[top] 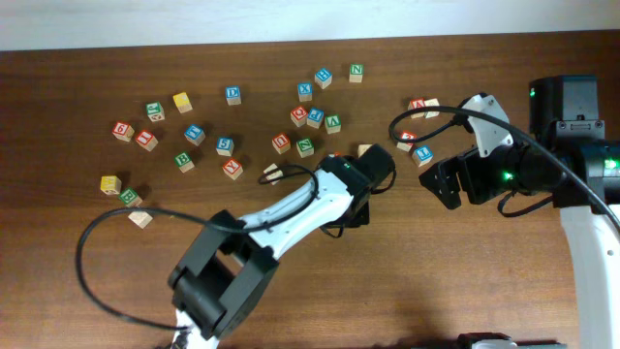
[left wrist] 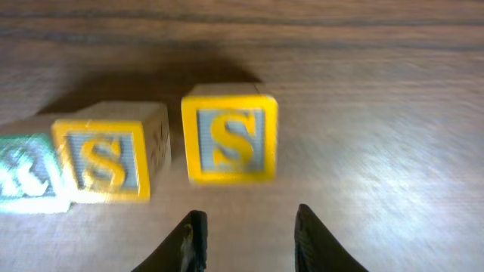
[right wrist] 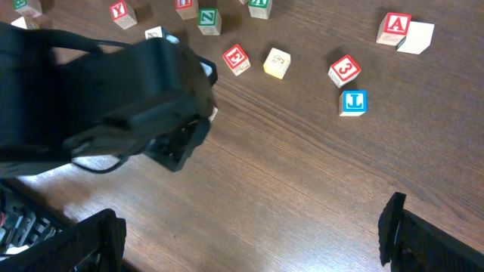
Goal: Spell out RSS
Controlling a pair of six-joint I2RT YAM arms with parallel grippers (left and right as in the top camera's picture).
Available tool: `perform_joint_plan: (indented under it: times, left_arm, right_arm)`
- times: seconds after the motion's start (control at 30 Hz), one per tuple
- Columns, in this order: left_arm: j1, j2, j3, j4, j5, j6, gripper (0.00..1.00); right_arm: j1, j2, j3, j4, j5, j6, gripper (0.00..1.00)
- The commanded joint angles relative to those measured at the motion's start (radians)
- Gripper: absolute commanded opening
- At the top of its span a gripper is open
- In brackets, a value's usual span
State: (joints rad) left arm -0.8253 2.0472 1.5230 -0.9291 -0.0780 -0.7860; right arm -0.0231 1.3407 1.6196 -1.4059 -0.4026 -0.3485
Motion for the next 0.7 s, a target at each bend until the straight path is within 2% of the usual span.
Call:
perform_joint_plan:
  times: [0.0, 0.13, 0.23, 0.3, 0.4, 0.47, 0.6, 0.67]
  left_arm:
    - [-0.008, -0.16, 0.019, -0.061, -0.057, 0.001, 0.01]
    - [0.03, -0.287, 0.019, -0.141, -0.119, 0.013, 0.0]
    - [0.161, -0.352, 0.016, -0.166, -0.111, 0.143, 0.0]
    - [0.273, -0.365, 0.013, -0.165, -0.009, 0.27, 0.0]
    - [0.357, -0.365, -0.031, -0.16, 0.026, 0.322, 0.0]
    - [0.408, -0.374, -0.128, -0.096, 0.092, 0.38, 0.0]
    - [0.434, -0.386, -0.345, 0.106, 0.177, 0.388, 0.0]
    - [0.434, -0.386, -0.396, 0.188, 0.214, 0.388, 0.0]
  right_arm:
    - [-0.003, -0.003, 0.004, 0.003, -0.012, -0.011, 0.98]
    - [-0.003, -0.003, 0.004, 0.003, -0.012, -0.011, 0.98]
    - [-0.003, -0.003, 0.004, 0.003, -0.012, -0.011, 0.98]
    - [-0.003, -0.003, 0.004, 0.003, -0.012, -0.011, 0.98]
    - [-0.003, -0.003, 0.004, 0.032, -0.012, -0.011, 0.98]
    - [-0.003, -0.003, 0.004, 0.043, -0.013, -0.01, 0.98]
    - [-0.003, -0.003, 0.004, 0.025, -0.091, 0.049, 0.98]
    - [-0.003, -0.002, 0.004, 0.044, -0.16, 0.073, 0.98]
